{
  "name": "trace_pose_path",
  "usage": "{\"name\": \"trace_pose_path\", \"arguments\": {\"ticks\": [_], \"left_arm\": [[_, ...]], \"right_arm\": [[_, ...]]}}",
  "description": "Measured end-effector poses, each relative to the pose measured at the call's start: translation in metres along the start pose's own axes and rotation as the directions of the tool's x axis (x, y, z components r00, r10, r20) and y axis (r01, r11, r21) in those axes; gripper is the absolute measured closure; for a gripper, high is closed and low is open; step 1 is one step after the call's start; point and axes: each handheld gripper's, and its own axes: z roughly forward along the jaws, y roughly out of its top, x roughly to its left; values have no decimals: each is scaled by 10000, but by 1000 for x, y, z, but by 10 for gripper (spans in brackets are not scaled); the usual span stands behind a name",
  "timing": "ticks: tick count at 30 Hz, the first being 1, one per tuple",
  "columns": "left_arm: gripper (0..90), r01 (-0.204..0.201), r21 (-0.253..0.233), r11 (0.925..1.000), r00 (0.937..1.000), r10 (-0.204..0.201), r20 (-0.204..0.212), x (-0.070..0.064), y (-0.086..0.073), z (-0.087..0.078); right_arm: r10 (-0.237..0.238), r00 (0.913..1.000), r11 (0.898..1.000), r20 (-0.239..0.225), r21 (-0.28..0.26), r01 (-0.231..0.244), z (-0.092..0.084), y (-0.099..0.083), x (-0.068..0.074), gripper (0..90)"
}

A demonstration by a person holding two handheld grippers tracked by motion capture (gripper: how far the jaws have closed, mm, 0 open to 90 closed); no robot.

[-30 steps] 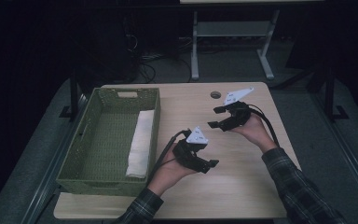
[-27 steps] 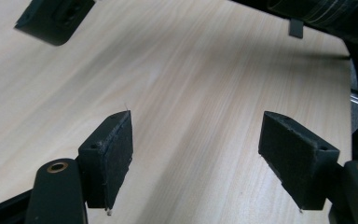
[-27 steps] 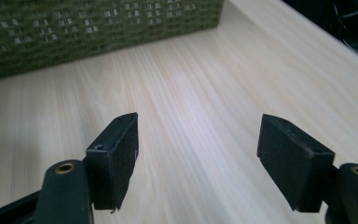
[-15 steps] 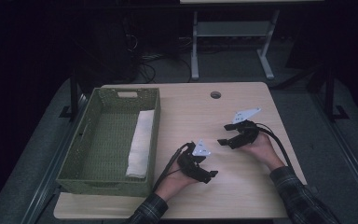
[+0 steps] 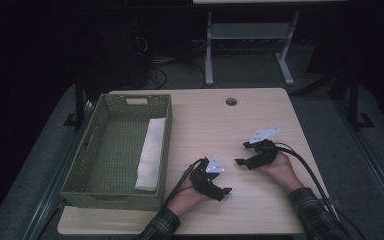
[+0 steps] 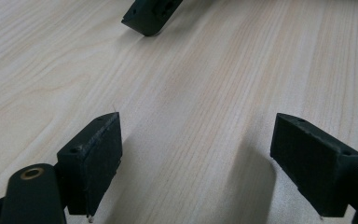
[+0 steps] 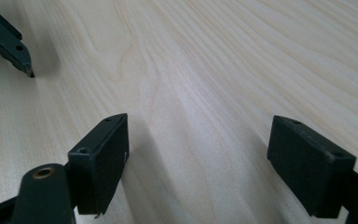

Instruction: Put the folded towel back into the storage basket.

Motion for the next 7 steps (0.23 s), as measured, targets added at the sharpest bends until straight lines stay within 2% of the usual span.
{"name": "trace_pose_path", "arguments": {"ticks": [2, 3, 7], "left_arm": [[157, -54, -106, 9999, 9999, 53, -110, -2, -1, 1], [157, -220, -12, 9998, 9996, 220, -192, -2, -1, 1], [156, -275, 47, 9996, 9994, 276, -204, -3, -1, 1]], "right_arm": [[41, 10000, 10000, 34, -24, -41, 0, -1, 0, 201], [62, 10000, 10000, 31, -20, -62, 0, -1, 0, 197], [97, 9999, 10000, 60, -19, -97, 0, -1, 0, 187]]}}
